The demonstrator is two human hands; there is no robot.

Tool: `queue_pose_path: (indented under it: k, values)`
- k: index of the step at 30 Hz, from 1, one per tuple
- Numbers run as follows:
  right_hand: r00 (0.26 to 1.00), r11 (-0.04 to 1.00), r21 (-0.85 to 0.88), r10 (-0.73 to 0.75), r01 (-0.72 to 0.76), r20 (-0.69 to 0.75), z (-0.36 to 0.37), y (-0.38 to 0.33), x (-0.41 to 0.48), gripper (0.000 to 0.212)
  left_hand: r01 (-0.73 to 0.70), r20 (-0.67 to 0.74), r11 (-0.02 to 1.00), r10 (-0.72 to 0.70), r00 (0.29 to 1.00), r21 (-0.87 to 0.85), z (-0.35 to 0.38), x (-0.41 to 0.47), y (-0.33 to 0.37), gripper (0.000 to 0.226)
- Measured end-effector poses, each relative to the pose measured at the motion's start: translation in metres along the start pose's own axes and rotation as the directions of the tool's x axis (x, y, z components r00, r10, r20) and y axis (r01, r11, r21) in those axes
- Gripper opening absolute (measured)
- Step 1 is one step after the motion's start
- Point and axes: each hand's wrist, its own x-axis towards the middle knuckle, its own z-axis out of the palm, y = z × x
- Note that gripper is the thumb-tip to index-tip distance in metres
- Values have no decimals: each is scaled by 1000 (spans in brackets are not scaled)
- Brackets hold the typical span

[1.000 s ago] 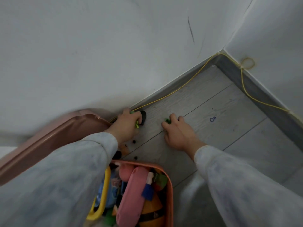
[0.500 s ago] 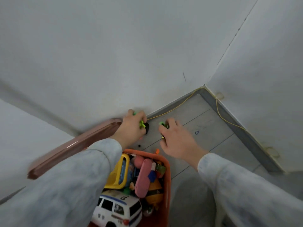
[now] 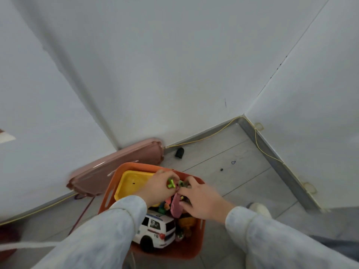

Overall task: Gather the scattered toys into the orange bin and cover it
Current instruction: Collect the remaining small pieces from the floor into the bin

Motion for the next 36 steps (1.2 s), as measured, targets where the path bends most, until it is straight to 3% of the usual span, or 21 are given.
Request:
queue_pose_path:
  k: [5,9,12,15,19,25,32,36]
  values:
    - [998,1000,-18,19,-21,-66,-1,7,1,43,-51,104,999,50,993,10,3,-6,0,57]
    - [985,996,35,82,-77,-150,-2,22,9,40,-59,-1,998,59,998,32,3,6,7,56]
    - [988,991,77,120,-113,-93,1,31,22,53,9,-54,951,9,998,310,-4,21,8,59]
    - [985,981,82,172,-174,33,8,38,35,69,87,64,814,-150,987,574,-12,30,1,67]
    - [983,978,122,162,-172,84,11,51,43,47,84,113,712,-225,968,697,-17,32,-10,65]
    - [978,992,101,54,-76,201,11,67,41,47,124,191,761,-312,931,636,-12,32,4,71]
    - [942,1000,21,-19,12,335,1,70,33,60,129,413,792,-440,797,596,-12,19,23,77]
    - [890,999,-30,1,14,455,3,71,31,64,97,508,831,-422,751,547,-6,9,29,70]
